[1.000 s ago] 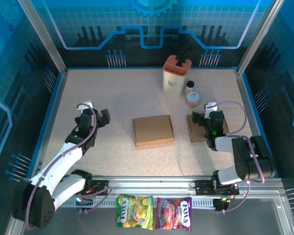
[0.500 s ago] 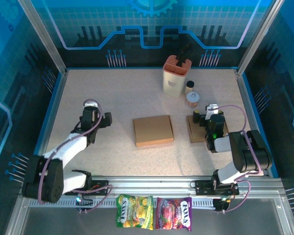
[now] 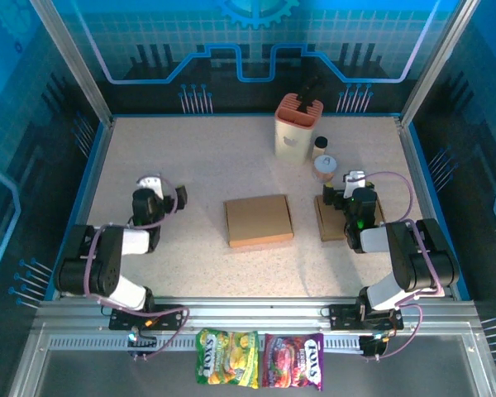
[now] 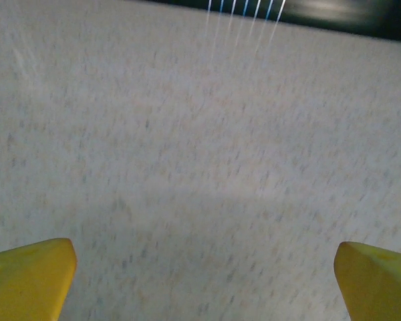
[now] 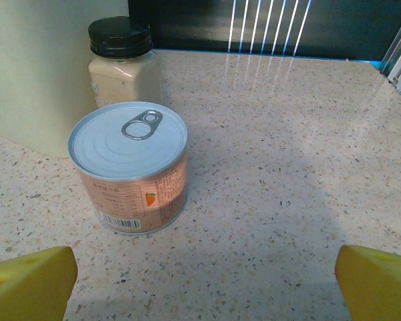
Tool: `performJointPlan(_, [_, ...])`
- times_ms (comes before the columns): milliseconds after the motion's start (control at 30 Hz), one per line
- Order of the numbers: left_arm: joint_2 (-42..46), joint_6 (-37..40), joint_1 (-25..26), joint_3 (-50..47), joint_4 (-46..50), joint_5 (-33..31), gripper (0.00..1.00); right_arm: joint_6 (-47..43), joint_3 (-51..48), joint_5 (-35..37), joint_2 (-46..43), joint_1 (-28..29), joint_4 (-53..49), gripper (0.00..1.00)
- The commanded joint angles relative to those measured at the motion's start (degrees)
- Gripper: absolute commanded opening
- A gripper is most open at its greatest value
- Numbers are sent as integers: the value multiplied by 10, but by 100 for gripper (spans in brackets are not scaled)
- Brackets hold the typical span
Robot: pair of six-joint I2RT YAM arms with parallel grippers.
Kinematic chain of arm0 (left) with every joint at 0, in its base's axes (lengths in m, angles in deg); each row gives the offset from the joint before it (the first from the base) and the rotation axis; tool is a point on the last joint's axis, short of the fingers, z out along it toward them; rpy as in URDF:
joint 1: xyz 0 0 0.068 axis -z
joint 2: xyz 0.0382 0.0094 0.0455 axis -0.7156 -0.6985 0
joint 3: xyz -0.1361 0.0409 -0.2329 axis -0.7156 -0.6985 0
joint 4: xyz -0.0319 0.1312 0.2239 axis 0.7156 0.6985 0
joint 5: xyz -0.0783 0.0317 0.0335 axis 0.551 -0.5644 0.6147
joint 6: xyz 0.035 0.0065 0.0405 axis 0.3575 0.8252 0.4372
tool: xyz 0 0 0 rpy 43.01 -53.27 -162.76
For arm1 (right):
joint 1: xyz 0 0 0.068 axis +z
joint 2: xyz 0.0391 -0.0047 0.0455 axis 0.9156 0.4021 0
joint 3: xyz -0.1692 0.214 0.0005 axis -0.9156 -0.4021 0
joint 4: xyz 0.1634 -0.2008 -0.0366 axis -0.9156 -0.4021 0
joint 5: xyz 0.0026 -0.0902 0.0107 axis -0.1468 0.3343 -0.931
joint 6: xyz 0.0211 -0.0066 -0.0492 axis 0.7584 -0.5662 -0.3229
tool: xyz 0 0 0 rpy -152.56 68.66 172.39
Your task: Fold the paper box
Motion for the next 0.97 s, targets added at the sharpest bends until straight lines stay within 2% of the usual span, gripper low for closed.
performJointPlan(0, [-5,11,-1,-24,-122,-11,99,-10,9,11,3,7,8,100])
performJointPlan(33, [-15,15,-1,-6,-110,-10,99,-10,8,13,3,7,7,100])
performJointPlan(100, [-7,14,1,31,-24,-13,99,-11,8,13,3,8,7,100])
performJointPlan(167, [-14,16,2,26,-48,-15,99,-11,9,14,3,9,7,100])
performJointPlan(667, [-13,20,6,26,-46,-18,99,-39,-3,22,7,32,36,100])
performJointPlan(867, [-13,21,8,26,-45,-19,99,-12,9,29,4,13,9,100])
performJointPlan(933, [-13,21,8,27,-45,-19,99,-24,2,49,6,27,25,100])
